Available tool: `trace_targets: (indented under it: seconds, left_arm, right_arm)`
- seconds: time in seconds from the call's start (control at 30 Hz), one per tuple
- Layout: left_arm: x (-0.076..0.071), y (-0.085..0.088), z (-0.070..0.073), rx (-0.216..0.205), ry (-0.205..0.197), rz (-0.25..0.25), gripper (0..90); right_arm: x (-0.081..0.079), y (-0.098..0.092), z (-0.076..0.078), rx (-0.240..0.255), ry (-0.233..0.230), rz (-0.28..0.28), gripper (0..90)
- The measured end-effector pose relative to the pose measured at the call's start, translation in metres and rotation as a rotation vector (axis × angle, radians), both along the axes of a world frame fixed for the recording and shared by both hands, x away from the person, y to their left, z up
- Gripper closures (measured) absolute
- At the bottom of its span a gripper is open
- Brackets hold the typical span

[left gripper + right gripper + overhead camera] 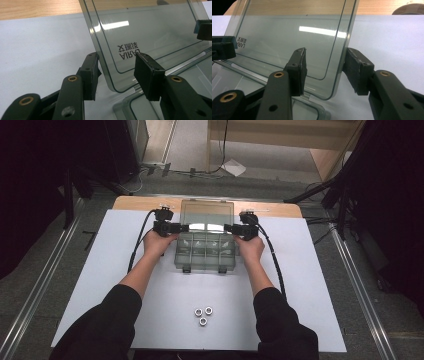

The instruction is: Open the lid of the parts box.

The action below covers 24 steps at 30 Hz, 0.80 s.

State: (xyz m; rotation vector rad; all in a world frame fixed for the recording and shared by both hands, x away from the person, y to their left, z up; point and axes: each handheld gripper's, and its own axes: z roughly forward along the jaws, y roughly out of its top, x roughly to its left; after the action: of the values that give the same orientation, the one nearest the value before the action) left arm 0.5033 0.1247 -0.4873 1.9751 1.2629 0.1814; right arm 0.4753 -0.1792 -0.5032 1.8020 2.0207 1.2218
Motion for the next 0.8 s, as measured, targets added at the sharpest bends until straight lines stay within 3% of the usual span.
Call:
trace_targets:
  seconds: [0.47,0.53,0.6,0.8]
  left_arm:
    - [0.000,-0.001,-0.001,0.010,-0.001,0.010,51.1]
    - [0.000,0.000,0.000,0.002,-0.001,0.002,50.8]
    - [0.001,0.003,0.002,-0.006,-0.005,0.001,41.8]
    - [0.000,0.010,0.008,-0.007,-0.020,-0.012,41.7]
  right_arm:
    - [0.000,0.003,-0.001,-0.014,0.013,-0.009,49.2]
    - [-0.001,0.003,0.000,-0.019,0.008,-0.005,47.4]
    - [-0.001,0.002,0.002,-0.013,-0.003,-0.002,43.3]
    - [-0.002,-0.005,0.009,0.011,-0.019,0.006,37.0]
